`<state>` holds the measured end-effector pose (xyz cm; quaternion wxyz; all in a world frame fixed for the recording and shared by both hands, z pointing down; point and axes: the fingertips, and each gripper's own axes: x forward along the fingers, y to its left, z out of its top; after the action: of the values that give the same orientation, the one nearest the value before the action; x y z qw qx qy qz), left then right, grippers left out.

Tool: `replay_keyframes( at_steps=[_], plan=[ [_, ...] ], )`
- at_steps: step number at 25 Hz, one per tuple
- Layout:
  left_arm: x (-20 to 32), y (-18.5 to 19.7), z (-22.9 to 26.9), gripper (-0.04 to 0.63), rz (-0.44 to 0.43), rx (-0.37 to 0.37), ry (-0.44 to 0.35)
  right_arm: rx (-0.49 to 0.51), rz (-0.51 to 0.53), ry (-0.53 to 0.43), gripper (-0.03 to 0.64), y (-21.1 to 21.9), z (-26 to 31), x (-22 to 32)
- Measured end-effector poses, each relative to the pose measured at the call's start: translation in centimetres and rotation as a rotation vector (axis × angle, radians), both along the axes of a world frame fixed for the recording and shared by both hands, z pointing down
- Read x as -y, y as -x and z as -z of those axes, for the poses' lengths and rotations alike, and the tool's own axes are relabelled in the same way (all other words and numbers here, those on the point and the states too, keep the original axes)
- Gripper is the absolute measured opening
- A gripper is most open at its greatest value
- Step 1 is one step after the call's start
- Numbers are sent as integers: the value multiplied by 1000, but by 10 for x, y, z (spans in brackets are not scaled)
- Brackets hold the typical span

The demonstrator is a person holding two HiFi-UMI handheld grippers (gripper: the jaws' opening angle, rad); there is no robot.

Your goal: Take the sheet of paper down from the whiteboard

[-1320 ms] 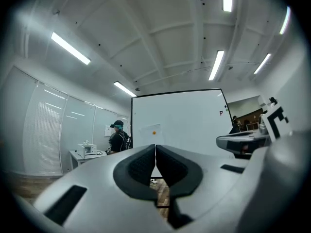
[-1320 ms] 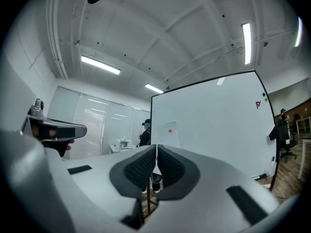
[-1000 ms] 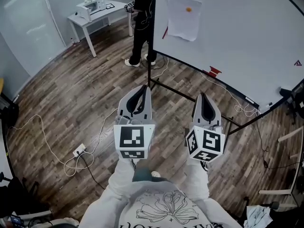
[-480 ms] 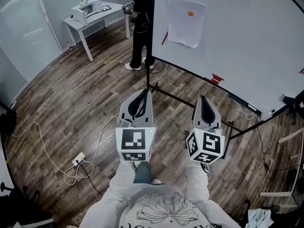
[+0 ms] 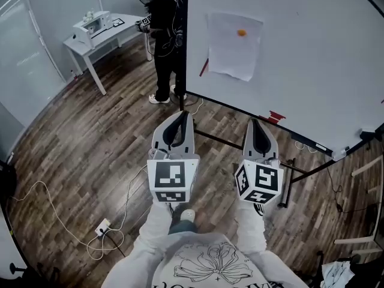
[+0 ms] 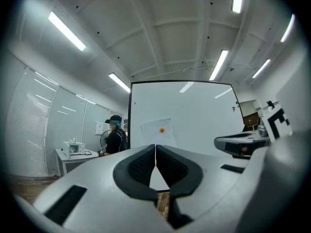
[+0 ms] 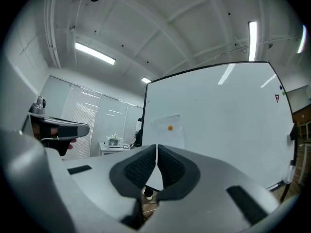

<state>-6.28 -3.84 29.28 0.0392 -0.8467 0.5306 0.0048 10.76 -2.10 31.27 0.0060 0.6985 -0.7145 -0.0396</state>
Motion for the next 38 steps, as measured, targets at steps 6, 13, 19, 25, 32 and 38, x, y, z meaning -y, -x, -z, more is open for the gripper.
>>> replay_keyframes(
  at_steps=[6, 13, 19, 25, 32, 38],
  plan=[
    [60, 4, 7, 6, -31, 10, -14, -17, -32, 0, 11, 3, 3, 53],
    [124, -3, 9, 6, -31, -4, -2, -58, -30, 14, 11, -3, 6, 114],
    [182, -23, 7, 6, -15, -8, -10, -58, -28, -13, 11, -25, 11, 176],
    [246, -51, 16, 6, 5, -22, -39, -85, -14, -56, 11, -48, 26, 242],
    [301, -90, 33, 8, -11, -41, -68, -121, 8, -96, 14, -76, 45, 299],
    [339, -99, 39, 8, -18, -34, -69, -133, 26, -118, 67, -80, 54, 332]
  ],
)
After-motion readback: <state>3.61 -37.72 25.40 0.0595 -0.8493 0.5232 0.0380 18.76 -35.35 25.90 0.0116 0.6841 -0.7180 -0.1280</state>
